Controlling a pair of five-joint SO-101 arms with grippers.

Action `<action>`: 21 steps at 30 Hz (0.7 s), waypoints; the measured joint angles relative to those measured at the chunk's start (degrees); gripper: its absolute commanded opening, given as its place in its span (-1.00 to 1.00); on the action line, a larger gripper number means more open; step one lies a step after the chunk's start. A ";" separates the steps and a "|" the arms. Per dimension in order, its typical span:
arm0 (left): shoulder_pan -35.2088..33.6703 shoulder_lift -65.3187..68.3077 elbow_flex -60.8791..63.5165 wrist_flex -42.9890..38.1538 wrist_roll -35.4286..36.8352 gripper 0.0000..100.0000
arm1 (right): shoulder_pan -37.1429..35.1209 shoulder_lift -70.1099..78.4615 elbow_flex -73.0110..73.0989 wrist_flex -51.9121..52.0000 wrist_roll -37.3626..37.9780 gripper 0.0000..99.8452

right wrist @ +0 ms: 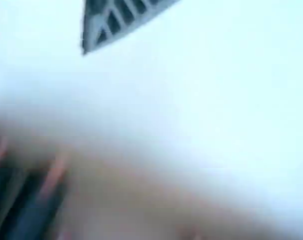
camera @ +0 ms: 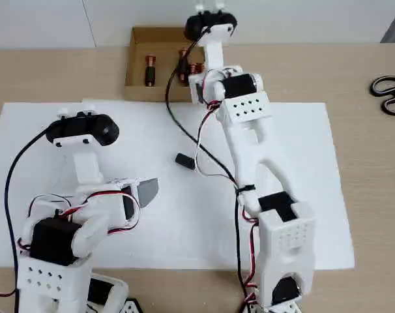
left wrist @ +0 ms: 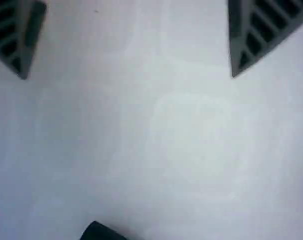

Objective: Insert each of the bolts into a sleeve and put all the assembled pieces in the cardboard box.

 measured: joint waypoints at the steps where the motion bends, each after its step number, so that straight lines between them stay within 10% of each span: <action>1: 0.00 0.00 0.00 0.00 0.00 -0.51 | -0.88 -0.44 0.00 3.16 0.00 -0.46; 21: -6.07 0.00 -0.44 0.62 -0.26 -0.51 | -4.13 1.93 -0.53 24.97 10.55 -0.27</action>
